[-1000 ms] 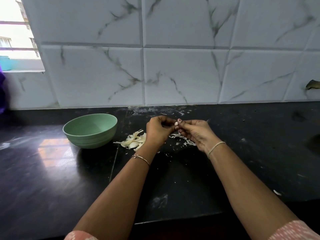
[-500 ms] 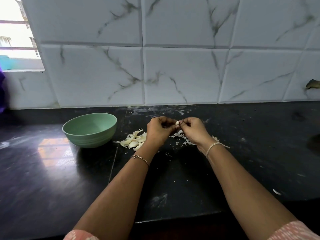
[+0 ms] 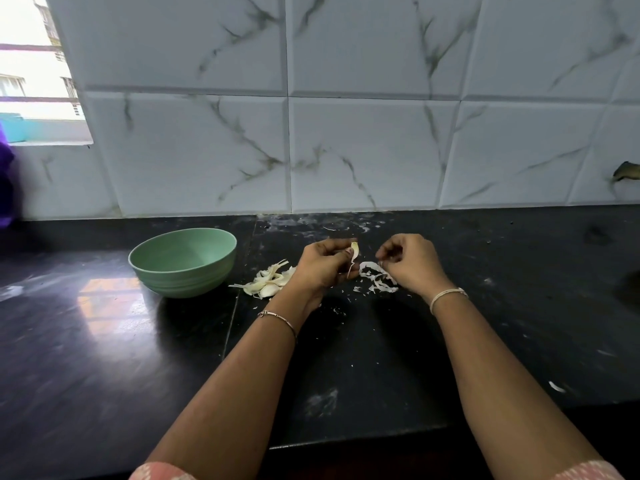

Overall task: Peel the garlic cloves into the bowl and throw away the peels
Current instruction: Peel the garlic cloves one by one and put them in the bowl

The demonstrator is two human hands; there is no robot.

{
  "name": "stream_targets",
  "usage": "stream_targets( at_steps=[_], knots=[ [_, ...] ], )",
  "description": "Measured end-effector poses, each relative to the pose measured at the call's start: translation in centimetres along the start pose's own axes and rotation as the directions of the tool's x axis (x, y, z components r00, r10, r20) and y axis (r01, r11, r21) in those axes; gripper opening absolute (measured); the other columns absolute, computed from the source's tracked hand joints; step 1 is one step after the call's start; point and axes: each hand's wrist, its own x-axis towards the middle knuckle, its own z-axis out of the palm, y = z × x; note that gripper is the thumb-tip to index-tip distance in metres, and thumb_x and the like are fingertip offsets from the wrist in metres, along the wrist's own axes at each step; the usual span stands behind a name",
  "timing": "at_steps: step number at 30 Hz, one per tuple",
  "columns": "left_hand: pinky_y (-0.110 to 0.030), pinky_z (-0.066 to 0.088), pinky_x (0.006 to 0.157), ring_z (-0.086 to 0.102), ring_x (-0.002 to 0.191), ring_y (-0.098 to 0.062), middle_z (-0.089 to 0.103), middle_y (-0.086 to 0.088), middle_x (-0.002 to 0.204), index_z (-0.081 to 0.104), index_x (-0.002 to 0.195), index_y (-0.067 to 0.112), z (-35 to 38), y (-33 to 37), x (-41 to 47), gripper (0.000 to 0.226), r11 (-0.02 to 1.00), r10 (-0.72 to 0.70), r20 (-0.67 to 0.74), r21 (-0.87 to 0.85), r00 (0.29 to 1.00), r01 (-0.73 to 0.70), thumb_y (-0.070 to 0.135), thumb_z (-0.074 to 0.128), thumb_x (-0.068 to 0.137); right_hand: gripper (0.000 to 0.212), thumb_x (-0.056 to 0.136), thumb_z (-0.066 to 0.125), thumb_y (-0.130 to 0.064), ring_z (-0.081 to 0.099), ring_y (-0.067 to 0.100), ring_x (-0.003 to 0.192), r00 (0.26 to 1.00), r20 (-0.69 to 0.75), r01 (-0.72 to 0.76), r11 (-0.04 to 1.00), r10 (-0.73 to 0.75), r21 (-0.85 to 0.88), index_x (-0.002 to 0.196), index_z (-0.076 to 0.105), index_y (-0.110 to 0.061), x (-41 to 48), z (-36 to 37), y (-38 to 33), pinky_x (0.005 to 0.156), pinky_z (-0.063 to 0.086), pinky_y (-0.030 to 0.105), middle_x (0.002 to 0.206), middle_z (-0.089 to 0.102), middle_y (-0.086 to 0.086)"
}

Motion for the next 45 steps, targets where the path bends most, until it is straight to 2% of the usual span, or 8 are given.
stream_targets(
  at_steps=[5,10,19,29,37,40,43,45],
  knots=[
    [-0.023,0.058,0.059,0.061,0.057,-0.011,0.065,-0.004,0.064,0.067,0.089,0.002,-0.1,-0.4,0.1,0.003,0.997,0.040,-0.021,0.061,0.999,-0.038,0.001,0.064,0.090,0.011,0.093,0.063,-0.007,0.069,0.013,0.073,0.996,0.086,-0.055,0.875,0.015,0.480,0.098,0.072,-0.006,-0.2,0.6,-1.0,0.067,0.057,0.023,0.082,0.073,0.005],
    [-0.026,0.058,0.065,0.060,0.053,-0.006,0.062,-0.001,0.060,0.068,0.091,0.000,0.0,-0.6,0.1,0.004,0.995,0.075,-0.038,0.074,0.996,-0.072,0.003,0.066,0.090,0.006,0.079,0.079,-0.016,0.072,0.019,0.077,1.000,-0.022,0.014,0.921,-0.005,0.390,0.078,0.076,-0.021,-0.1,1.1,-0.9,0.079,0.060,0.042,0.076,0.075,0.001],
    [-0.020,0.055,0.057,0.061,0.053,-0.009,0.064,-0.008,0.066,0.070,0.090,-0.001,0.1,-0.6,-0.1,0.004,0.989,0.125,-0.053,0.092,0.991,-0.120,0.002,0.069,0.086,0.008,0.073,0.081,-0.013,0.072,0.019,0.073,0.998,-0.063,0.015,0.920,0.011,0.391,0.070,0.075,-0.016,-0.3,1.1,-1.3,0.076,0.060,0.045,0.071,0.074,0.001],
    [-0.029,0.059,0.067,0.065,0.062,-0.009,0.068,-0.001,0.071,0.069,0.096,0.005,0.2,-0.9,0.2,0.010,0.980,0.164,-0.012,0.116,0.986,-0.162,-0.001,0.066,0.088,0.011,0.072,0.082,-0.009,0.070,0.017,0.067,0.994,-0.092,-0.009,0.889,0.057,0.458,0.069,0.073,-0.015,-0.3,1.3,-1.3,0.069,0.060,0.034,0.070,0.073,0.004],
    [-0.040,0.058,0.079,0.066,0.077,-0.022,0.070,-0.011,0.086,0.071,0.093,0.015,0.5,-0.8,0.3,0.013,0.963,0.209,0.014,0.170,0.978,-0.208,0.004,0.069,0.087,0.010,0.076,0.076,0.001,0.061,0.010,0.052,0.981,-0.007,-0.142,0.741,0.193,0.657,0.071,0.070,-0.005,-0.5,1.4,-1.9,0.053,0.052,0.018,0.061,0.067,0.006],
    [-0.025,0.058,0.066,0.064,0.069,-0.013,0.067,-0.007,0.081,0.067,0.096,0.010,0.5,-0.6,0.2,0.011,0.970,0.227,-0.006,0.085,0.974,-0.226,0.001,0.066,0.089,0.015,0.074,0.075,-0.004,0.062,0.013,0.055,0.975,-0.065,-0.141,0.822,0.211,0.552,0.064,0.070,-0.012,-0.2,1.5,-1.3,0.061,0.054,0.026,0.056,0.066,0.002],
    [-0.027,0.059,0.068,0.064,0.068,-0.015,0.066,-0.008,0.080,0.061,0.104,0.004,0.5,-0.4,0.3,0.015,0.978,0.208,-0.045,-0.009,0.977,-0.209,-0.003,0.063,0.090,0.011,0.072,0.074,-0.019,0.066,0.016,0.067,0.972,-0.171,-0.133,0.974,0.165,0.184,0.061,0.069,-0.018,0.2,1.1,-0.3,0.087,0.052,0.037,0.053,0.065,-0.006],
    [-0.030,0.059,0.069,0.065,0.067,-0.015,0.067,-0.009,0.081,0.058,0.106,0.003,0.5,-0.4,0.3,0.019,0.982,0.187,-0.048,-0.021,0.981,-0.188,-0.006,0.060,0.091,0.009,0.082,0.070,-0.022,0.067,0.019,0.082,0.990,-0.089,-0.114,0.993,0.112,-0.016,0.073,0.072,-0.020,0.1,0.5,0.0,0.090,0.049,0.034,0.068,0.067,-0.006]
  ],
)
